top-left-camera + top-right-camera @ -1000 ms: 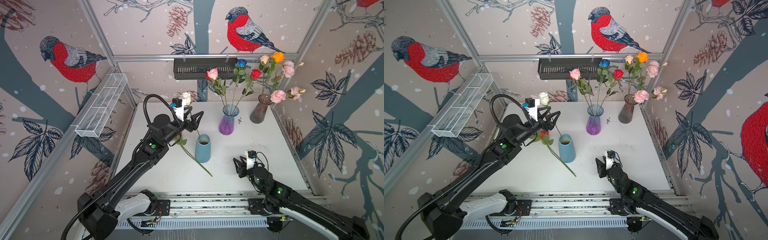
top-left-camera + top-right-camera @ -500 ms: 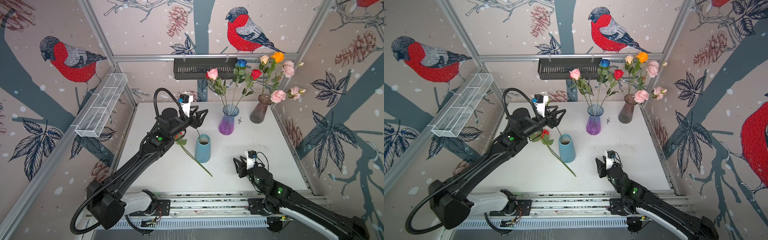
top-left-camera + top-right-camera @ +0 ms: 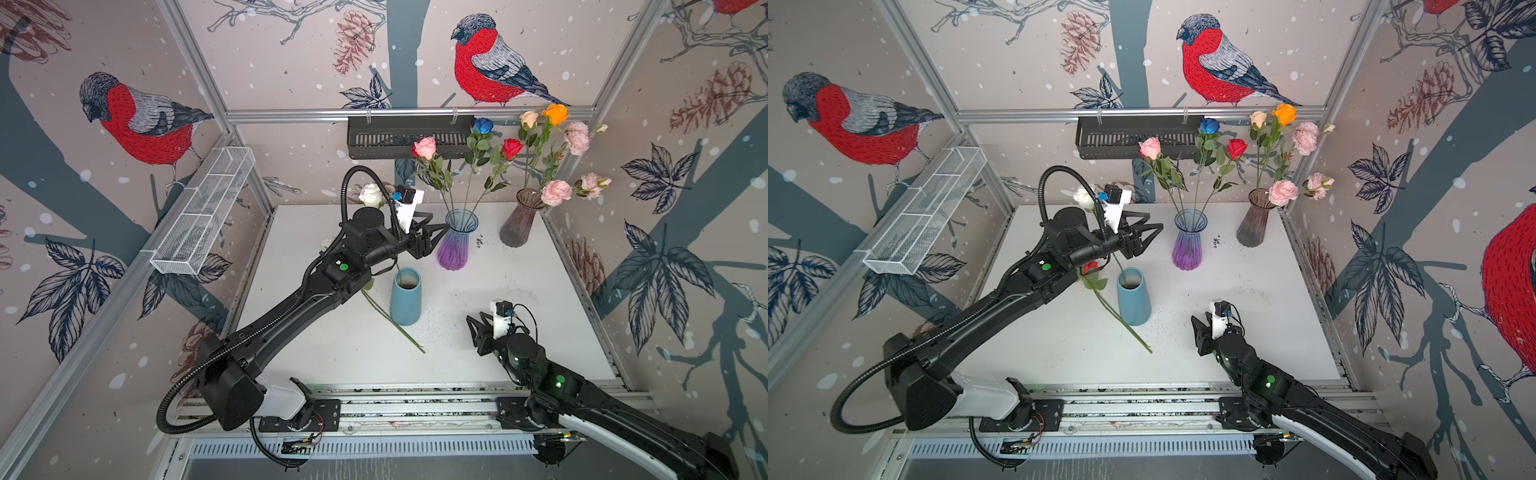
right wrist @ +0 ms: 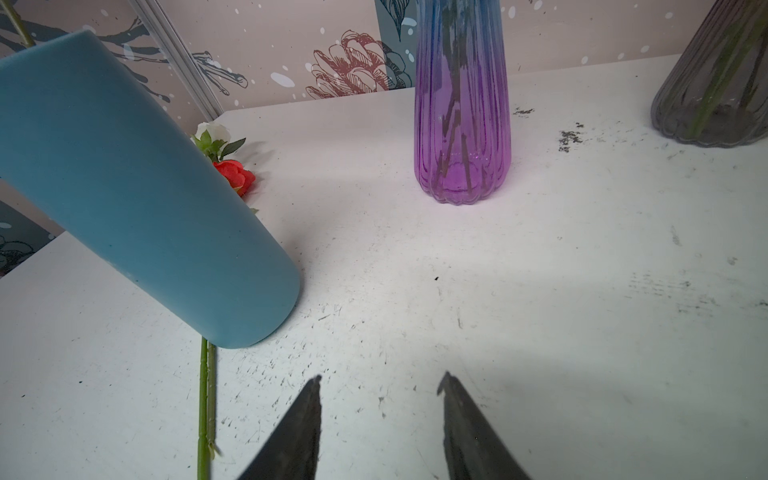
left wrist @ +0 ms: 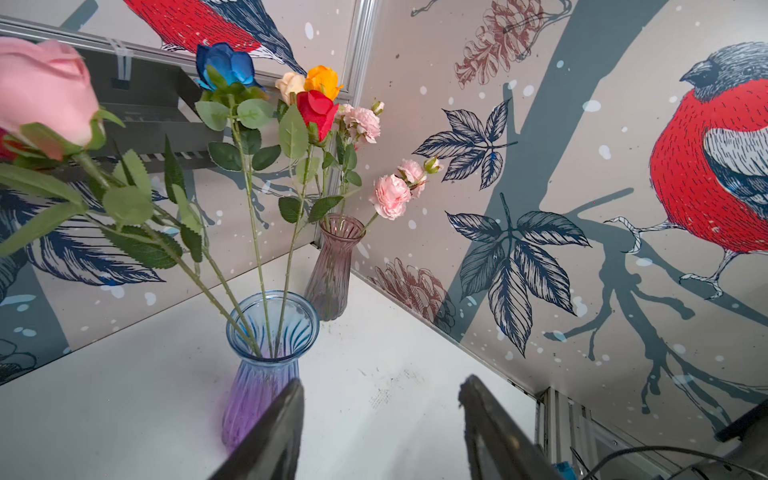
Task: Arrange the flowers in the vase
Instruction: 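Carry the white rose over the teal vase and lower its stem in, then open the left gripper to release the white rose in the teal vase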
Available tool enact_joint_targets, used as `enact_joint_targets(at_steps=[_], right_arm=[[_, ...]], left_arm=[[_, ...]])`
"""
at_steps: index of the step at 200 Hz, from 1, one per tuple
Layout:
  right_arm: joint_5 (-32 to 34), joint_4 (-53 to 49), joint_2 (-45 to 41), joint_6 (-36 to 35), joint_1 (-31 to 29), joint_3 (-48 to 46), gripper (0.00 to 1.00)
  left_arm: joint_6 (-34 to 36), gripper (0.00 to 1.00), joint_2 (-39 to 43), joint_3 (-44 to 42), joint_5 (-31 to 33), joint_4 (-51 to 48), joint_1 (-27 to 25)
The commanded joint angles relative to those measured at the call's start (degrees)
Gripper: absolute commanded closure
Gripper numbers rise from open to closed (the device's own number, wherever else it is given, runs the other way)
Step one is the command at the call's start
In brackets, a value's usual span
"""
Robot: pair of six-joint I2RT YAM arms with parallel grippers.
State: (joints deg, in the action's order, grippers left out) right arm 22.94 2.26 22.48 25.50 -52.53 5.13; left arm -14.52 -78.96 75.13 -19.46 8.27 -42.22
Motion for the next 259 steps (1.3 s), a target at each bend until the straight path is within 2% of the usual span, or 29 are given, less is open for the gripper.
enact_joint_targets(at_steps=[1, 33, 57, 86, 109, 142, 186, 202, 208, 226, 233, 240, 259], right_arm=[[0.89, 1.78, -0.09, 0.21, -0.11, -0.05, 0.52], [0.91, 1.78, -0.1, 0.08, -0.05, -0.06, 0.52], [0.97, 1.87, -0.11, 0.1, -0.14, -0.08, 0.52], [0.82, 1.79, -0.13, 0.04, -0.11, -0.07, 0.52], [0.84, 1.69, -0.28, 0.08, -0.26, -0.08, 0.52], [0.88, 1.54, -0.73, 0.13, -0.39, -0.12, 0.52], [0.97, 1.52, -1.08, 0.08, -0.45, -0.21, 0.52], [1.08, 1.52, -1.06, 0.08, -0.38, -0.25, 0.52], [1.07, 1.54, -1.07, 0.09, -0.44, -0.2, 0.52], [1.16, 1.6, -1.04, 0.02, -0.43, -0.23, 0.52], [1.17, 1.61, -1.04, -0.01, -0.41, -0.22, 0.52], [1.19, 1.61, -1.03, -0.01, -0.43, -0.24, 0.52], [1.27, 1.69, -1.06, 0.0, -0.42, -0.21, 0.52]], left_arm=[[2.57, 0.4, 3.92, -0.86, 1.89, 0.43, -0.66], [3.75, 0.44, 15.84, -8.86, 12.85, 2.01, -0.59], [2.43, 0.53, 21.9, -14.28, 22.22, 0.46, 1.24], [-2.52, 0.75, 22.57, -18.72, 18.89, -2.33, 9.66], [-3.32, 1.0, 21.63, -22.66, 17.11, 0.15, 12.3], [-2.39, 1.0, 16.16, -21.43, 18.23, 0.67, 13.04], [-2.33, 1.0, 9.68, -18.36, 15.89, 4.05, 13.08], [-2.84, 0.96, 8.34, -18.27, 14.62, 5.08, 13.04], [-3.16, 0.91, 8.2, -18.27, 13.79, 5.76, 13.05], [-4.24, 0.54, 8.1, -18.27, 10.28, 8.29, 12.88], [-4.45, 0.43, 7.95, -18.27, 9.53, 8.59, 12.57], [-4.38, 0.4, 7.94, -16.52, 9.28, 8.31, 11.92], [-3.71, 0.39, 7.38, -14.63, 10.42, 7.26, 8.99]])
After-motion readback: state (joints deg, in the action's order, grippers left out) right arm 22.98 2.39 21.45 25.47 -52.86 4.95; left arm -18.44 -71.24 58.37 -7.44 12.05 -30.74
